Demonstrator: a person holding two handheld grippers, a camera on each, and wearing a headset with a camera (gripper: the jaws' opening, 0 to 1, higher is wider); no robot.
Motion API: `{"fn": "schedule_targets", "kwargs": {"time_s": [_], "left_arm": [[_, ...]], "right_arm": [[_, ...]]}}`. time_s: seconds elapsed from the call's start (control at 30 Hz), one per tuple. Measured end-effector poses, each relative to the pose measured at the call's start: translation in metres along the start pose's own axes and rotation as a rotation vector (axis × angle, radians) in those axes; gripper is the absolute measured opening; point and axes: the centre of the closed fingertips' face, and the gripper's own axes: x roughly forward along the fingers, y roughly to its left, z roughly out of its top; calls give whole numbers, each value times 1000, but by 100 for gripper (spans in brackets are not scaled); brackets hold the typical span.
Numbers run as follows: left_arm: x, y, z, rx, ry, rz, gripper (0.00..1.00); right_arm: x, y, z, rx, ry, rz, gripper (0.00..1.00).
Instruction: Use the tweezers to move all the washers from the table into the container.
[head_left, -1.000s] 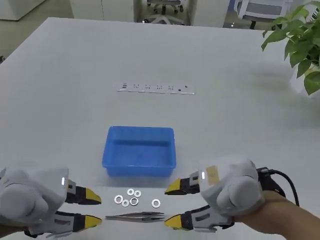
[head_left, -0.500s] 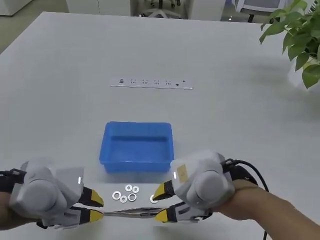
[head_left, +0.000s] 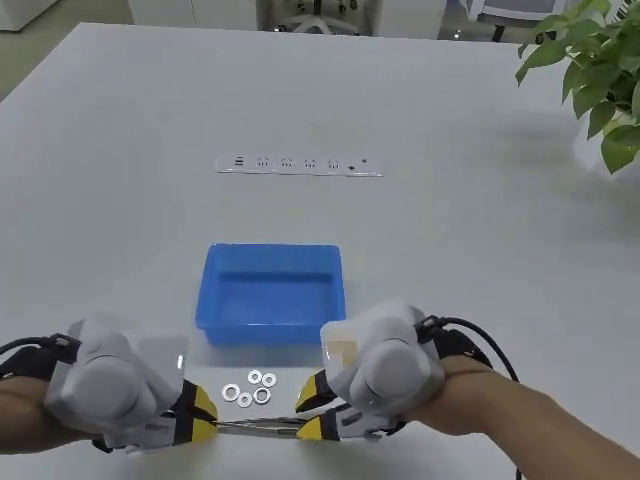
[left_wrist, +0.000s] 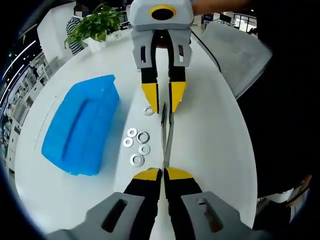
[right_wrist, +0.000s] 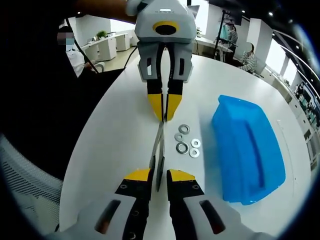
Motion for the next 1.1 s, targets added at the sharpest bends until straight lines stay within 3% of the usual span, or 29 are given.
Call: {"fn": "schedule_targets", "kwargs": {"time_s": [0.27,0.7,1.1], "left_arm": [[1,0,1,7,-3,-7,7],[0,-4,0,22,4,-23,6],[-18,-6,21,13,-23,-23,5]], "right_arm": [[0,0,2,17,-9,3,15],[5,4,-3,2,22,12,14],[7,7,-1,29,-1,3,14]]}}
